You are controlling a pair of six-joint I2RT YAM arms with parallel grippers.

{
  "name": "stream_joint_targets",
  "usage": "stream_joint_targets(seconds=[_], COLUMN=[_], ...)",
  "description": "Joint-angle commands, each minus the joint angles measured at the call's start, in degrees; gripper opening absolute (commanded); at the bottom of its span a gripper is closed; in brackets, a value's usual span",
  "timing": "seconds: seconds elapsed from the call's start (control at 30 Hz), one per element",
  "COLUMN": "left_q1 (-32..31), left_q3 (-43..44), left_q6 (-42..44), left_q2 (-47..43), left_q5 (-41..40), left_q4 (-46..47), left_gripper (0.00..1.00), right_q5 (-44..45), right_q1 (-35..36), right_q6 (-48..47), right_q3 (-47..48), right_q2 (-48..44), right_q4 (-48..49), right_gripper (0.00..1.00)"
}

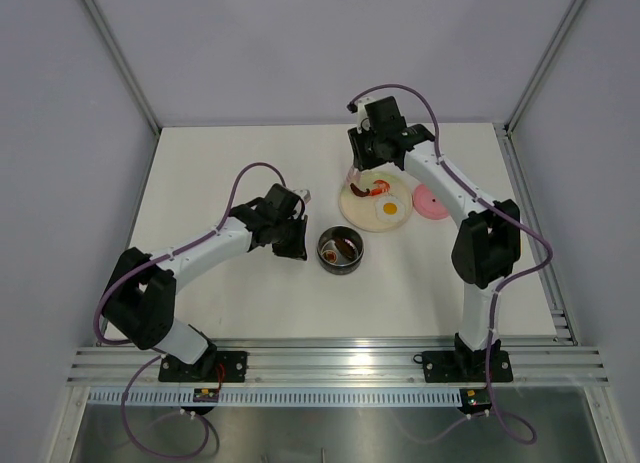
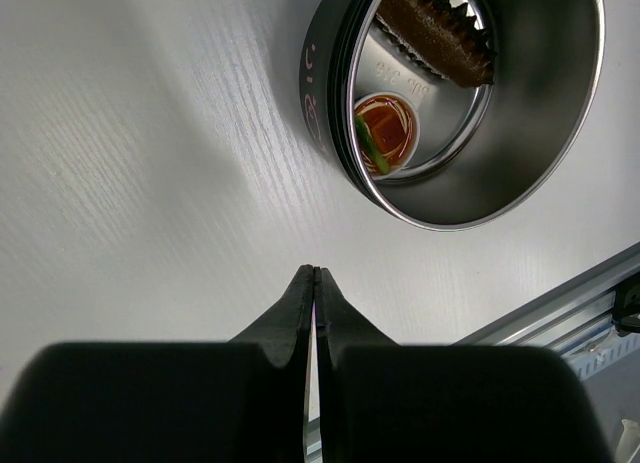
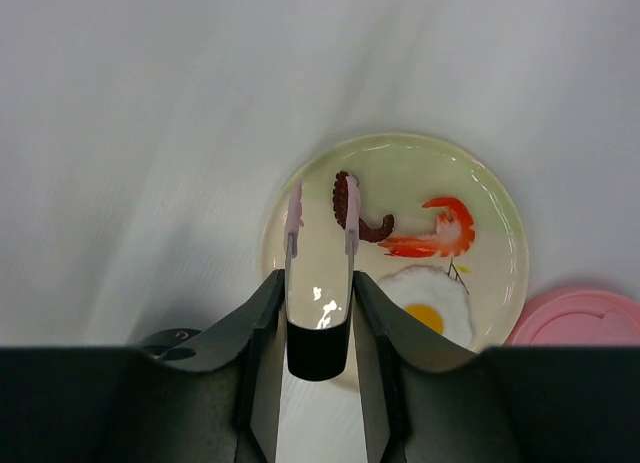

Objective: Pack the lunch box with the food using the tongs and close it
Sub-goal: Pick up the fake food from the plate.

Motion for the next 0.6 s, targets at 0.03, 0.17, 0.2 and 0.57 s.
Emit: stream_joint_targets(seconds=[0.03, 0.17, 0.2, 0.57], left_q1=[0.02, 0.11, 0.11, 0.02], left_q3=[3.26, 3.09, 3.0, 2.47], left_q6=[1.14, 1.32, 1.32, 1.67], left_q2=[-0.94, -0.76, -0.76, -0.76], left_q5=[-1.15, -1.06, -1.14, -1.76], left_q4=[0.31, 0.22, 0.13, 0.13], left_gripper=[0.0, 0.0, 0.0, 0.0], right_q5=[1.01, 1.45, 1.54, 1.63], right_q1=[-0.31, -0.31, -0.31, -0.31], right_q6=[-2.44, -2.97, -2.97, -3.05], right_q3=[2.46, 2.73, 2.73, 2.11], right_q2=[2.03, 3.96, 4.31, 5.99], right_q4=[1.66, 1.31, 1.31, 1.66], right_gripper=[0.37, 0.38, 0.37, 0.37])
